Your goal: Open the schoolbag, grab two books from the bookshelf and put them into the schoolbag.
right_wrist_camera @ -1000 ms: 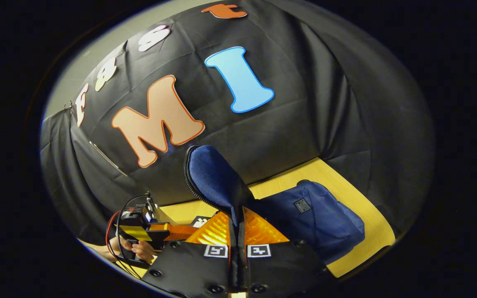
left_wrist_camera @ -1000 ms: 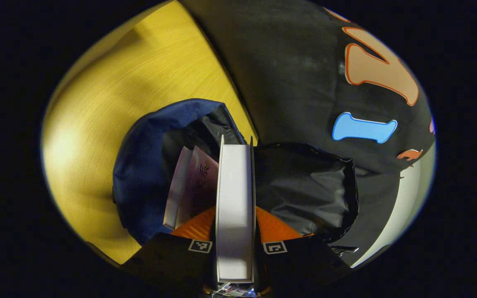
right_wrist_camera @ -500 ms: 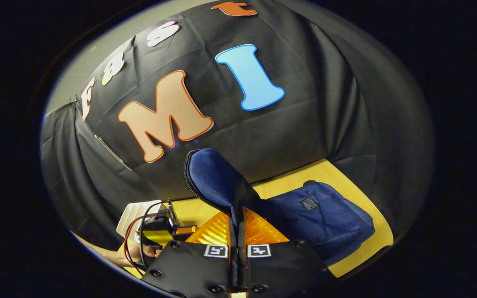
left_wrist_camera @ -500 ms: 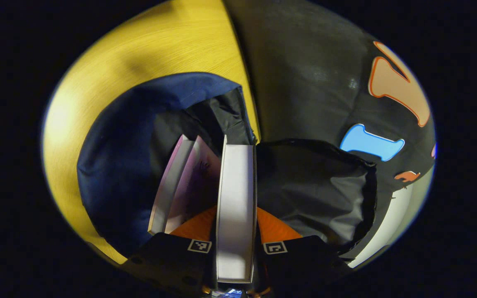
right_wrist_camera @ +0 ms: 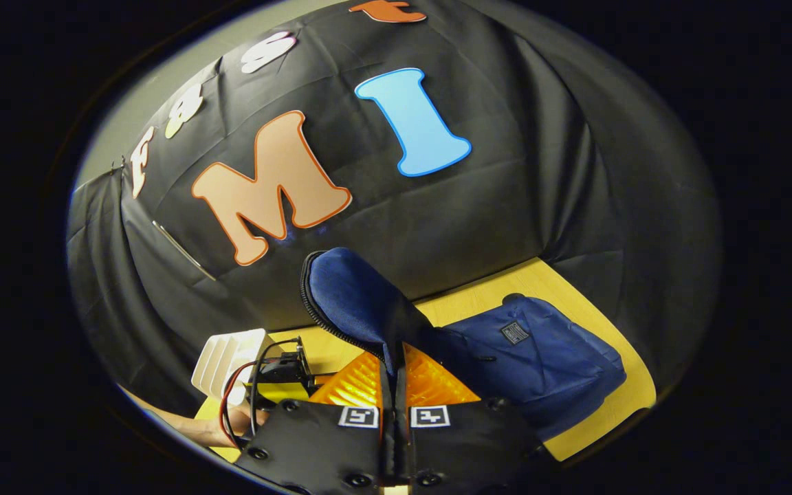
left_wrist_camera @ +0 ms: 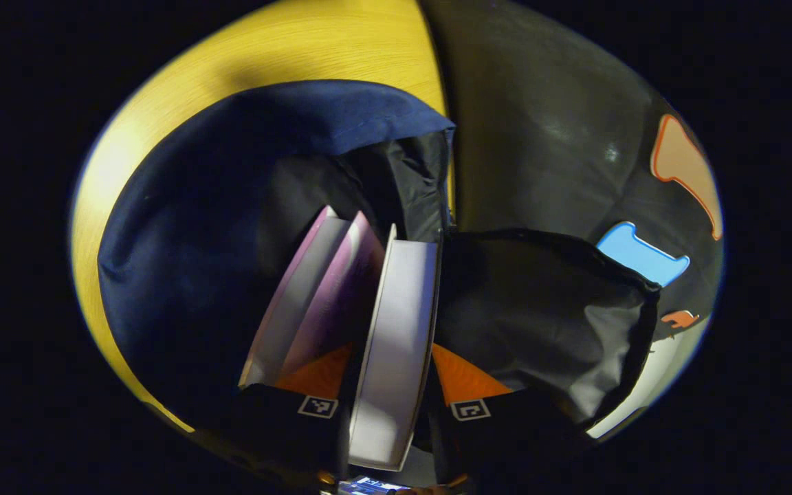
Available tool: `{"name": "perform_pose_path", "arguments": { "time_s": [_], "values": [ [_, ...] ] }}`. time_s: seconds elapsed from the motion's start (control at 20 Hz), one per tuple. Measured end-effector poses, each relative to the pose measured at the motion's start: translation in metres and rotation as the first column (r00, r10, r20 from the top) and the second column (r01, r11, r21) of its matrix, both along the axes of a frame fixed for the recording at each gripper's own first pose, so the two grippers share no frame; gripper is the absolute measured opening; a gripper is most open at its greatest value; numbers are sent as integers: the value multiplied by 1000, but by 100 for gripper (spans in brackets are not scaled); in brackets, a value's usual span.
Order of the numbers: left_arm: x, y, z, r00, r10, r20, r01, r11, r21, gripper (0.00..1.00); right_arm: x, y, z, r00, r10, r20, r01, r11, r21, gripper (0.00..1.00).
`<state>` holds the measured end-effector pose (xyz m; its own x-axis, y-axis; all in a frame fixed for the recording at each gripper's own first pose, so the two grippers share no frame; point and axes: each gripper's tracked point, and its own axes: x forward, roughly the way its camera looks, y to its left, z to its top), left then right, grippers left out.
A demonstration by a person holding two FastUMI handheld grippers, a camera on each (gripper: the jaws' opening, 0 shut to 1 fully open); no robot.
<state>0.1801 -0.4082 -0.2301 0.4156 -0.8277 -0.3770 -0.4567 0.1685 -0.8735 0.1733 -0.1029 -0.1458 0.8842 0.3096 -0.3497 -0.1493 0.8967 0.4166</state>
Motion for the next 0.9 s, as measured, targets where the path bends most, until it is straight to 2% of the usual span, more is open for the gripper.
{"name": "perform_pose_path", "arguments": {
  "time_s": [0.1, 0.15, 0.2, 0.3, 0.35, 0.4, 0.45, 0.6, 0.9],
  "values": [
    [-1, -5, 2, 1000, -30, 2, 30, 999, 24, 62, -1, -2, -4, 1000, -12, -12, 12, 1000, 11, 2],
    [-1, -6, 4, 999, -50, 14, 50, 997, 52, 60, -2, -2, -6, 1000, -15, -14, 15, 1000, 13, 3],
    [1, -8, 8, 996, -78, 32, 75, 993, 91, 66, -2, -3, -7, 1000, -19, -17, 19, 1000, 17, 3],
    [-4, -7, 8, 987, -144, 71, 131, 978, 160, 71, -2, -4, -7, 1000, -25, -17, 26, 999, 20, 2],
    [-7, -2, 8, 979, -178, 96, 155, 966, 209, 79, -2, -4, -8, 1000, -25, -17, 26, 999, 18, 3],
    [-7, 3, 9, 967, -214, 135, 172, 947, 272, 82, -3, -4, -8, 1000, -25, -18, 25, 1000, 14, 3],
    [-4, 11, 11, 956, -229, 184, 157, 927, 340, 78, -3, -4, -9, 1000, -24, -19, 24, 1000, 13, 3],
    [-10, 33, 25, 921, -316, 229, 183, 868, 462, 79, -4, -5, -9, 999, -27, -20, 28, 1000, 12, 3],
    [-17, 73, 48, 890, -354, 288, 150, 823, 549, 80, -6, -4, -11, 999, -32, -20, 32, 999, 0, 3]
  ]
}}
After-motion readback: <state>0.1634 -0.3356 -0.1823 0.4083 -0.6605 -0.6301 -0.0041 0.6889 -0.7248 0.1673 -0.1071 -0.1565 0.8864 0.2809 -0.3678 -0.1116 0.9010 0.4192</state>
